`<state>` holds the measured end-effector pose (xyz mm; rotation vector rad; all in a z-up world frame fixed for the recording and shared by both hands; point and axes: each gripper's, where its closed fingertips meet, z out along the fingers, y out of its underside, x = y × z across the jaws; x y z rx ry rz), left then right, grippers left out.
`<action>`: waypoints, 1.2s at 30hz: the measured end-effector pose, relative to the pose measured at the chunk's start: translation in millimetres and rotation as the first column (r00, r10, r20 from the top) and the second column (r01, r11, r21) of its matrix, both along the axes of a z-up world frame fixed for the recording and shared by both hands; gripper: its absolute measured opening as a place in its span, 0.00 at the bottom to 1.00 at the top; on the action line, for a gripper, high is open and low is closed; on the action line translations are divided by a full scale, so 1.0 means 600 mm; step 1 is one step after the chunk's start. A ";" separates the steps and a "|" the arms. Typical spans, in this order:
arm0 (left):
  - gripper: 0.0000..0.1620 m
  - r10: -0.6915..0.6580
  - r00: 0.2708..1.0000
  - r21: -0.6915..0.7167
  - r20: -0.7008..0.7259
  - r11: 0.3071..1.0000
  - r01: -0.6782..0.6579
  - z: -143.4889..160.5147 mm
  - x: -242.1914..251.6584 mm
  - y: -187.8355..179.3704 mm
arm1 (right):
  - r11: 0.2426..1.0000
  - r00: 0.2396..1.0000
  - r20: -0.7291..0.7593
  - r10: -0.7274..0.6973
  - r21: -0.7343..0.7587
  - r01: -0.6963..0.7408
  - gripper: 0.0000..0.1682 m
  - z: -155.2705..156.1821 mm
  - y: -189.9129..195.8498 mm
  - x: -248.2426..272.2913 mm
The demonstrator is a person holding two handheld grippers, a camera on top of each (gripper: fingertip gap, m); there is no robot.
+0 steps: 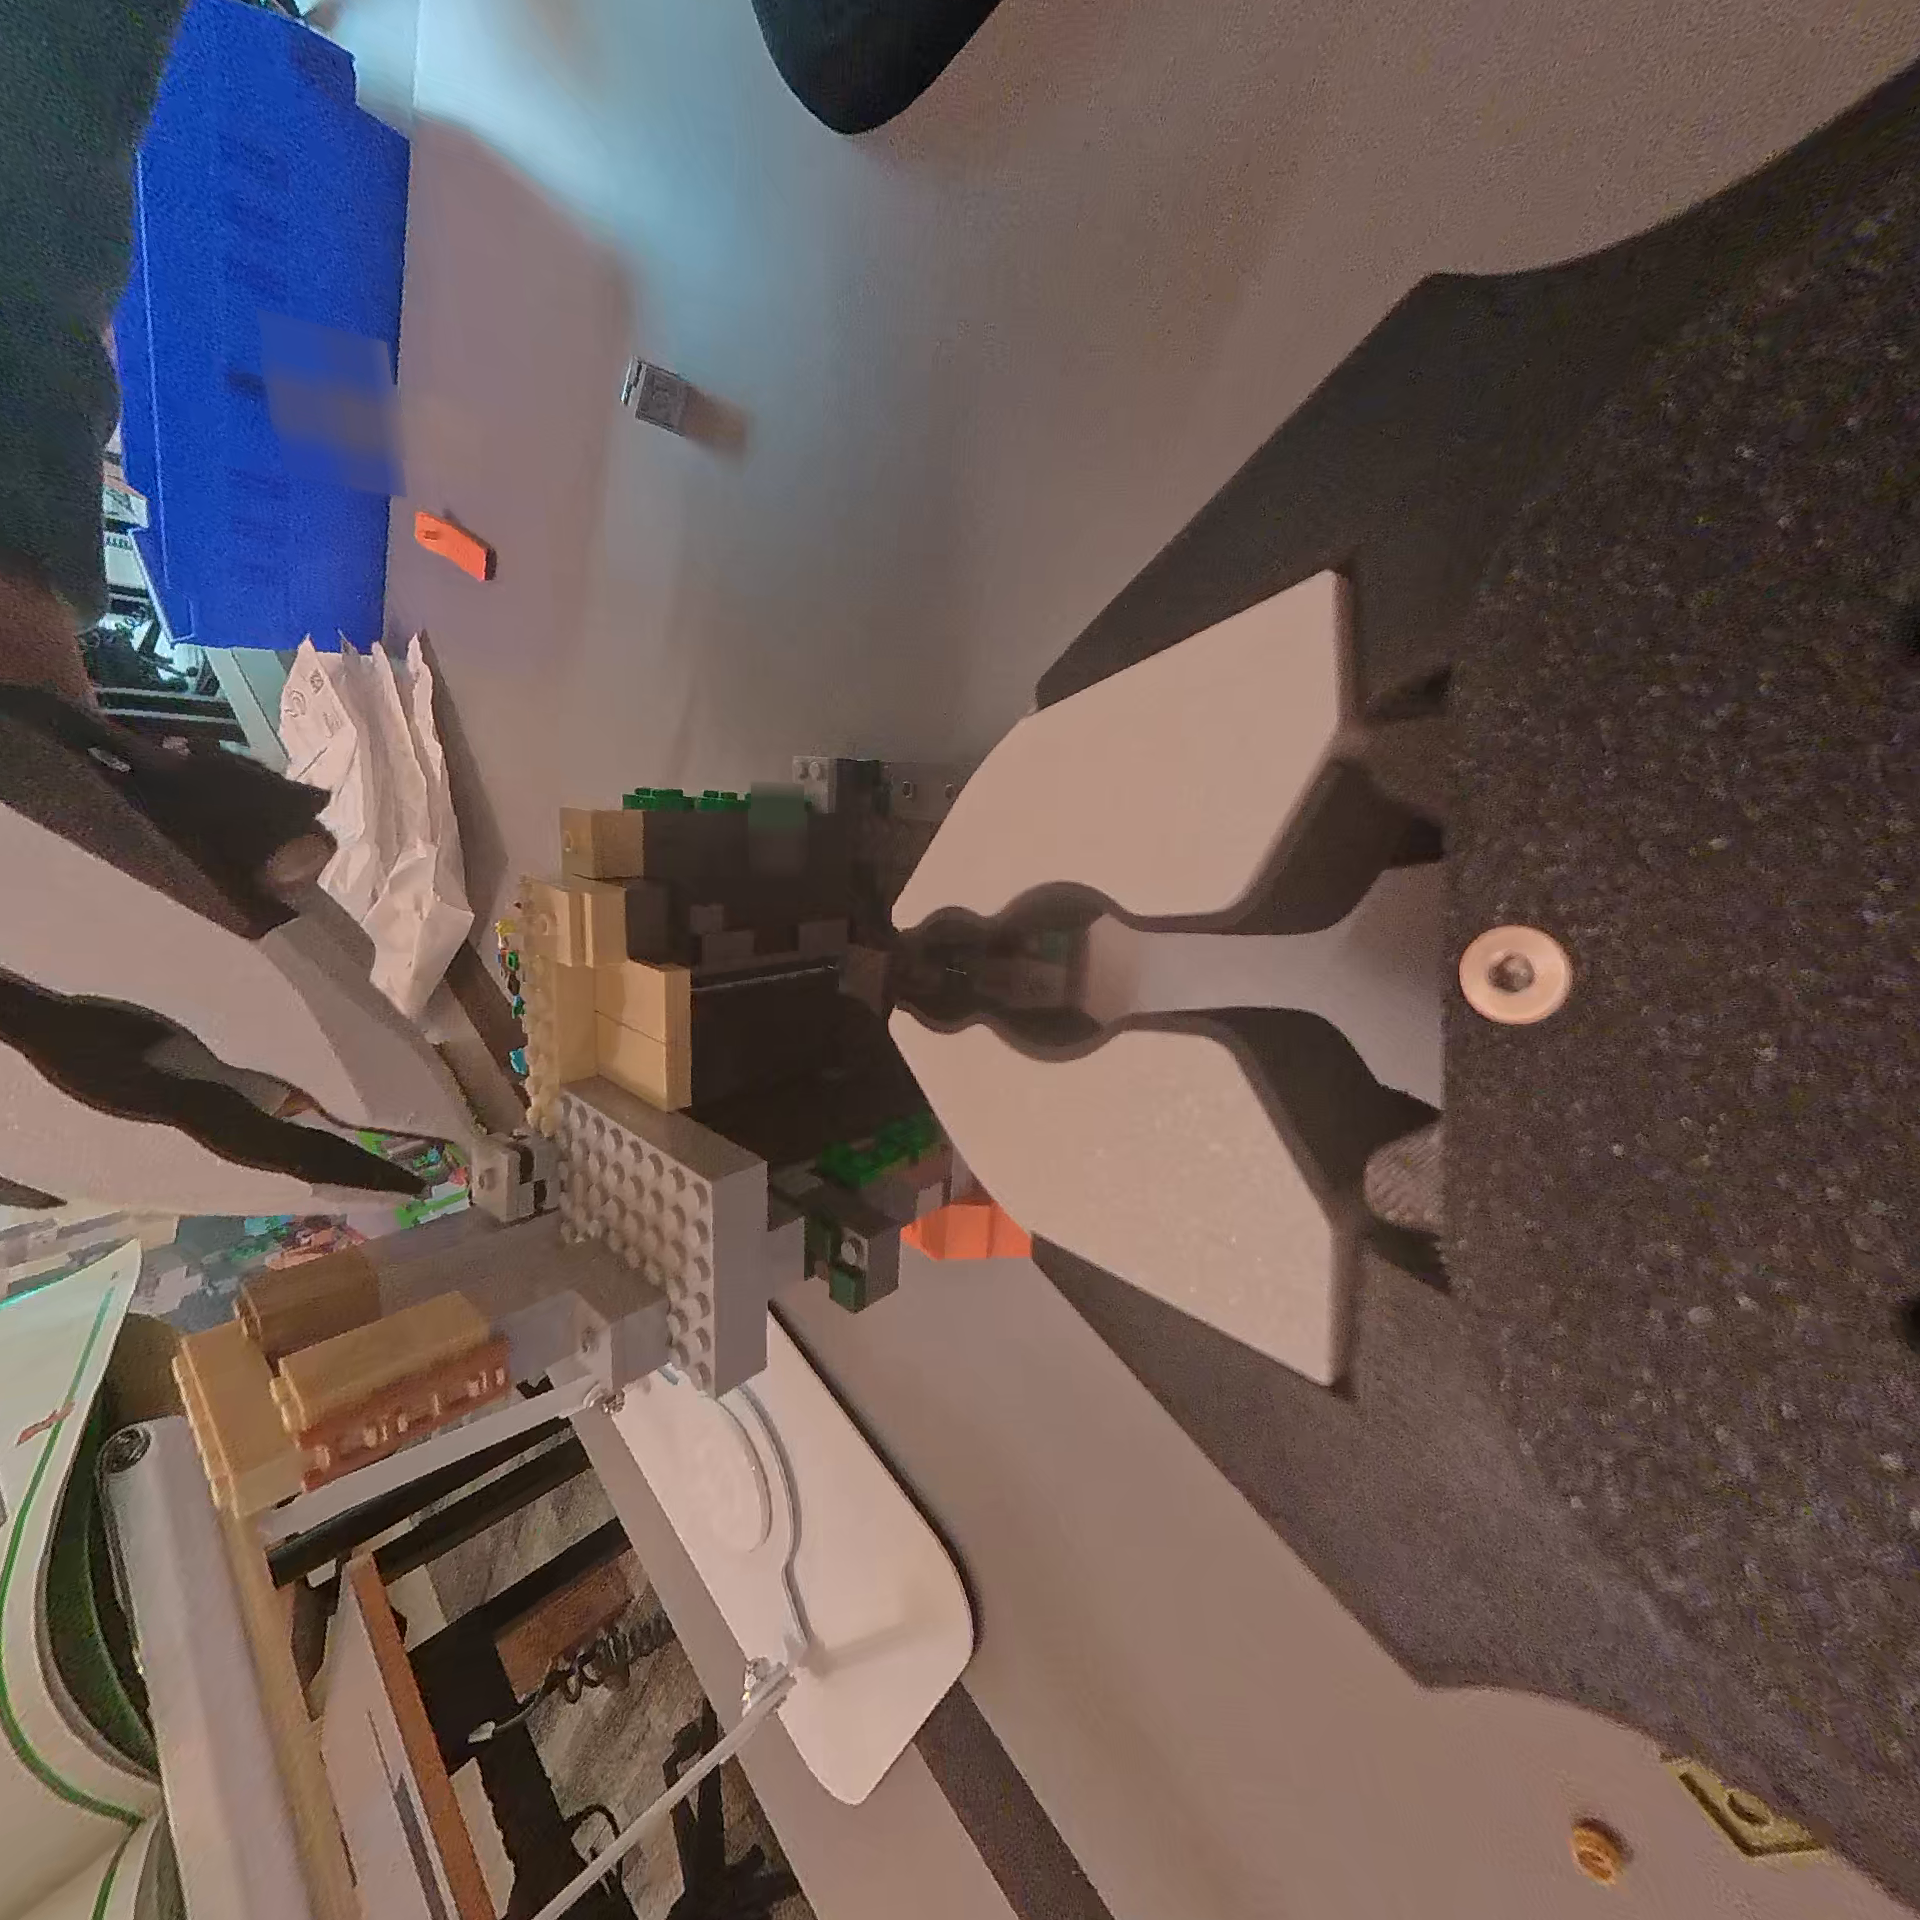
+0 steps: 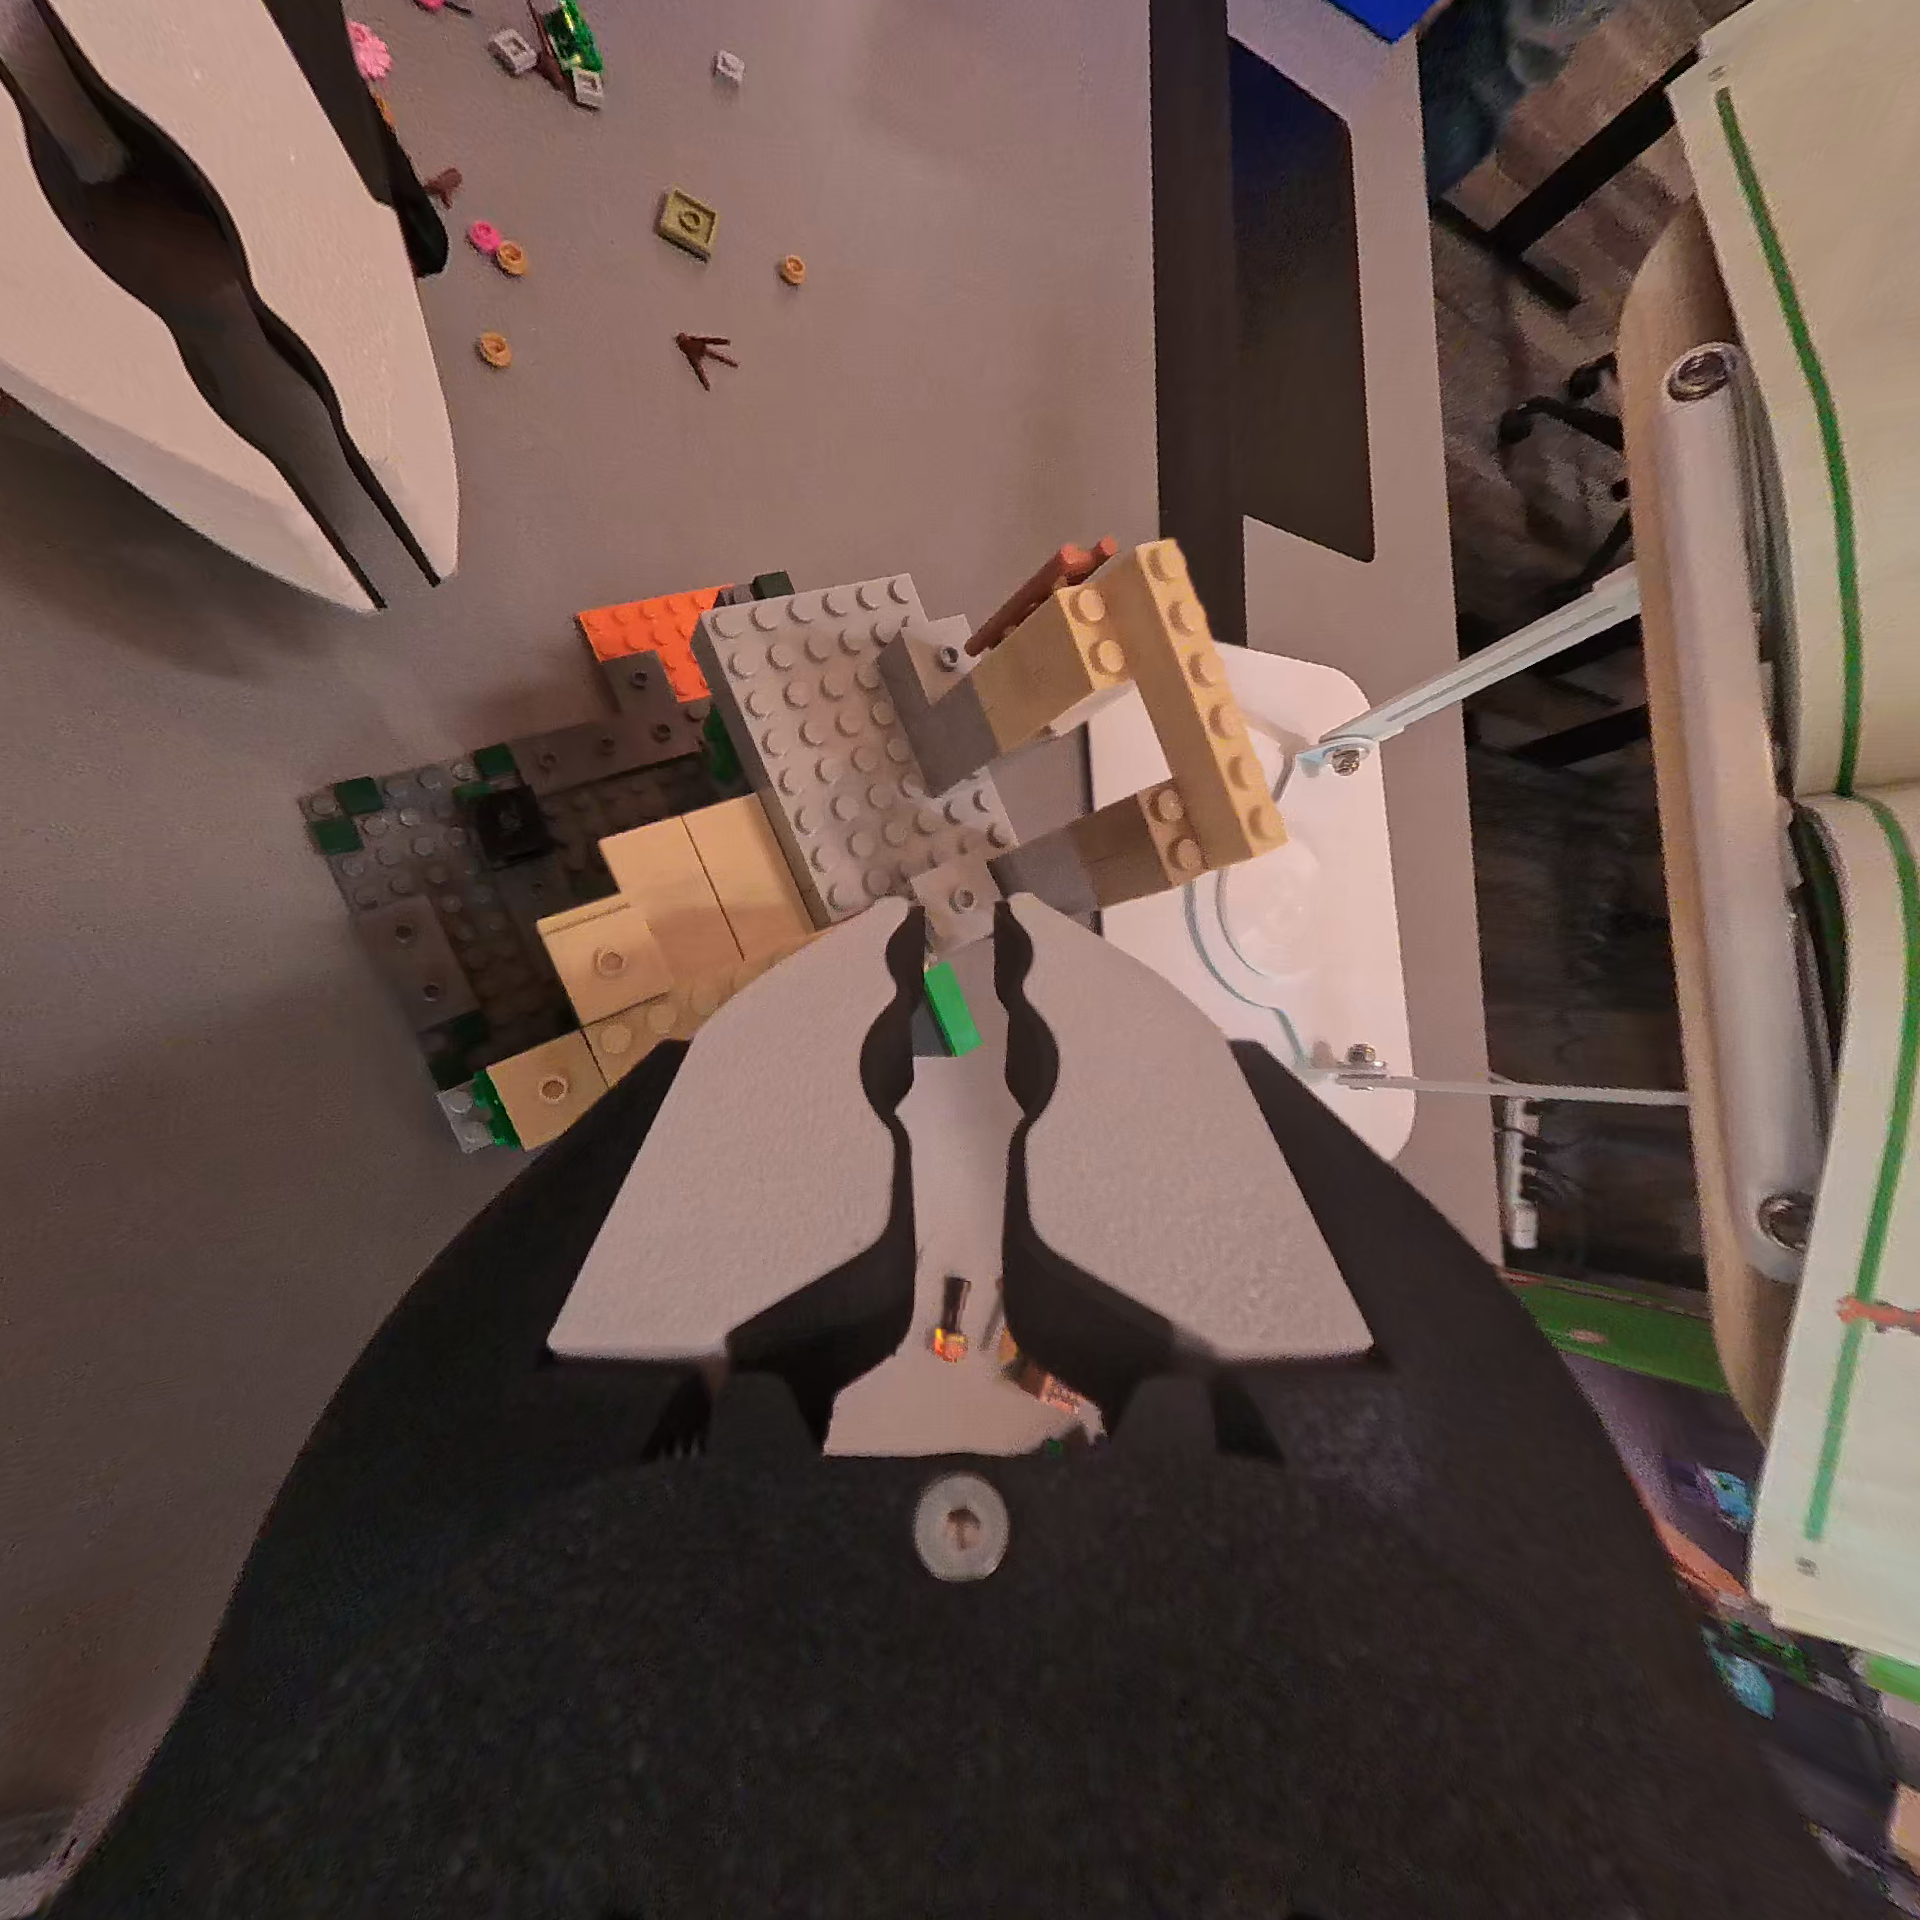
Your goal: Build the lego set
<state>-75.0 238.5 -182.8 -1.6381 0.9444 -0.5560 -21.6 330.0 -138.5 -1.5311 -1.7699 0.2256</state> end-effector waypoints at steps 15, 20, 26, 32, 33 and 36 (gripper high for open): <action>0.05 -0.016 1.000 0.010 -0.003 1.000 0.016 0.005 0.003 -0.005 | 0.990 0.996 0.074 -0.053 -0.130 0.062 0.05 -0.015 0.009 -0.005; 0.05 -0.018 1.000 0.010 -0.002 1.000 0.018 0.007 0.003 -0.006 | 0.983 0.992 0.099 -0.074 -0.161 0.090 0.05 -0.016 0.009 -0.004; 0.05 -0.024 1.000 0.014 0.000 1.000 0.024 0.009 0.005 -0.008 | 0.956 0.990 0.078 -0.120 -0.261 0.137 0.05 -0.018 0.011 0.000; 0.05 -0.024 1.000 0.013 -0.003 1.000 0.024 0.006 0.006 -0.008 | 0.960 0.982 0.159 -0.106 -0.240 0.143 0.05 -0.020 0.011 0.001; 0.05 -0.025 1.000 0.010 -0.004 1.000 0.025 0.005 0.007 -0.008 | 0.963 0.978 0.182 -0.101 -0.230 0.142 0.05 -0.020 0.011 0.000; 0.05 -0.024 1.000 0.011 -0.006 1.000 0.024 0.004 0.007 -0.008 | 0.963 0.966 0.238 -0.098 -0.222 0.152 0.05 -0.021 0.011 0.001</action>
